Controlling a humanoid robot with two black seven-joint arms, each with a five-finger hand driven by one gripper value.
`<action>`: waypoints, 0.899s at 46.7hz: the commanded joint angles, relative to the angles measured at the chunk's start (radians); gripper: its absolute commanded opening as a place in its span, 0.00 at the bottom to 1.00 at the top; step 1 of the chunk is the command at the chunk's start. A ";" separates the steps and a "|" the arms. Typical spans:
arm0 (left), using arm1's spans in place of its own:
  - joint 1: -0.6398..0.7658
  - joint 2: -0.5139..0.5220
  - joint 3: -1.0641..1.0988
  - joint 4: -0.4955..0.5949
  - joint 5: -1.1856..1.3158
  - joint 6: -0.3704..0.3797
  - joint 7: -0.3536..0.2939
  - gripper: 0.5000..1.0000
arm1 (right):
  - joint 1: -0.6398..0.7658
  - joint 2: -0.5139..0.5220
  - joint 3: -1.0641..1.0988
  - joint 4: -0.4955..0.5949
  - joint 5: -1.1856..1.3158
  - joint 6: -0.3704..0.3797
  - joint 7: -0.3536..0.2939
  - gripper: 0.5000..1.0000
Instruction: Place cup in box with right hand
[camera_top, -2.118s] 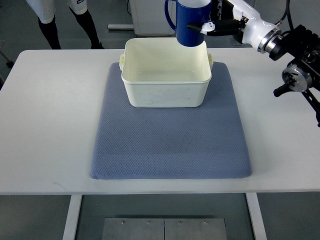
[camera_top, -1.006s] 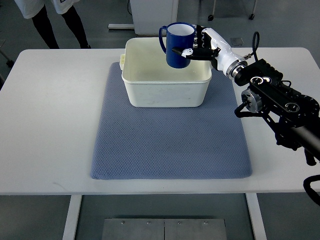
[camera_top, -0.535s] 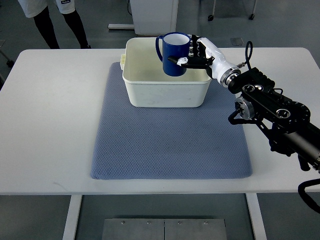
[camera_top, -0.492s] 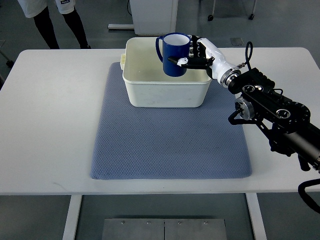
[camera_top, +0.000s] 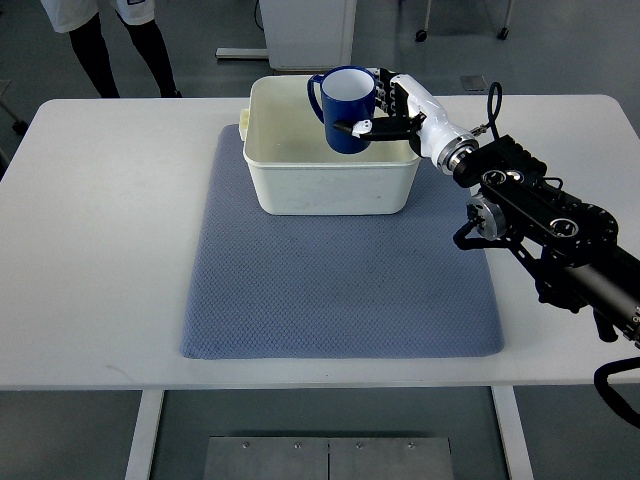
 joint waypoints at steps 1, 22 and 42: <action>0.000 0.000 0.000 0.000 0.000 0.000 0.000 1.00 | 0.002 0.000 0.000 0.002 0.000 0.000 0.000 0.98; 0.000 0.000 0.000 0.000 0.000 0.000 0.000 1.00 | 0.011 -0.014 -0.011 0.028 0.003 0.002 -0.002 0.99; 0.000 0.000 0.000 0.000 0.000 0.000 0.000 1.00 | 0.019 -0.144 0.011 0.100 0.055 0.007 -0.011 0.98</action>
